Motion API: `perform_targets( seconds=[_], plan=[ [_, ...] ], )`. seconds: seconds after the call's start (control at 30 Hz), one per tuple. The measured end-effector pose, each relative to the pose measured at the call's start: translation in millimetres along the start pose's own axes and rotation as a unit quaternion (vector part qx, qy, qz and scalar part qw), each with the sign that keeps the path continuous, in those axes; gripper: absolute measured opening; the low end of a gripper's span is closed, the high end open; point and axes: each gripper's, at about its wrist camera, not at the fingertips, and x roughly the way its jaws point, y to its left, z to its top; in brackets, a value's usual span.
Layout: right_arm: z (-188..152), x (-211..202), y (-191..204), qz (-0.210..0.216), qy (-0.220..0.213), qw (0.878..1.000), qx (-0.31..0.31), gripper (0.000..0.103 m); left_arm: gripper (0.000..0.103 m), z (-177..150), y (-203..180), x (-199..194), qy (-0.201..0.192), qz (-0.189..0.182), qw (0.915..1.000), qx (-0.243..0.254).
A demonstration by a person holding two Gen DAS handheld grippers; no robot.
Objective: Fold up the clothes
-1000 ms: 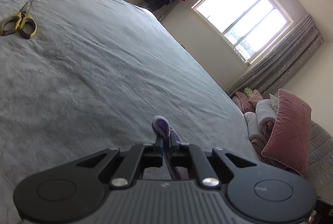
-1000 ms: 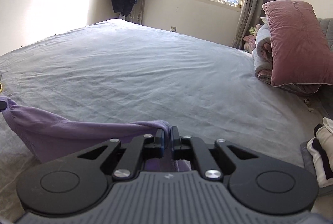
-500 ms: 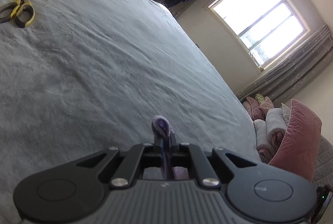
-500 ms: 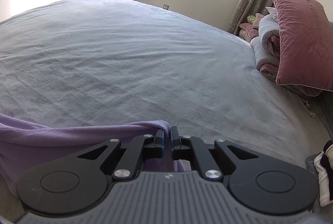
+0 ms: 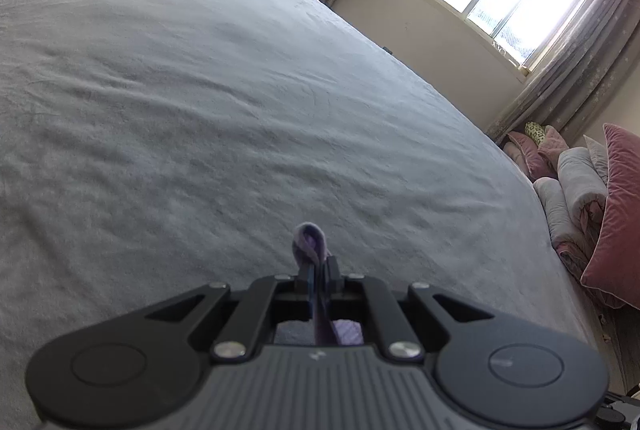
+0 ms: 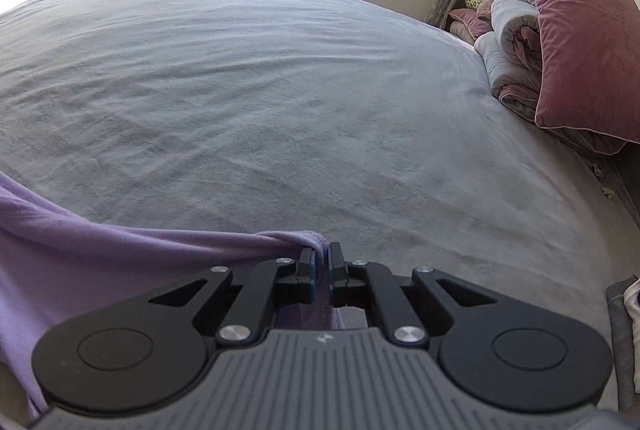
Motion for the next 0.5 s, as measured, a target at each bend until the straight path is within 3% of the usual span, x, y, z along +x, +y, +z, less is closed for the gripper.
perform_targets(
  seconds=[0.1, 0.27, 0.3, 0.37, 0.4, 0.5],
  plan=[
    [-6.3, 8.6, -2.5, 0.012, 0.009, 1.000, 0.010, 0.006, 0.006, -5.5, -7.7, 11.5, 0.015, 0.012, 0.9996, 0.020],
    [-13.5, 5.4, -3.7, 0.039, 0.012, 0.999, 0.002, 0.016, 0.041, -13.9, -13.8, 6.4, 0.043, 0.004, 0.9984, 0.037],
    [-14.4, 1.9, -4.0, 0.043, 0.009, 0.999, -0.001, 0.018, 0.044, -15.9, -13.9, 2.4, 0.047, 0.003, 0.9983, 0.036],
    [-16.2, -8.3, -6.1, 0.054, -0.001, 0.999, 0.001, 0.035, 0.050, -21.2, -14.0, -6.2, 0.061, -0.002, 0.9978, 0.027],
    [-17.2, -13.8, -7.4, 0.060, -0.006, 0.998, 0.003, 0.039, 0.050, -24.4, -13.6, -10.6, 0.070, -0.004, 0.9973, 0.021],
    [-22.0, -33.1, -9.8, 0.080, -0.018, 0.997, 0.001, 0.040, 0.052, -34.3, -12.2, -23.1, 0.096, -0.013, 0.9953, 0.000]
  ],
)
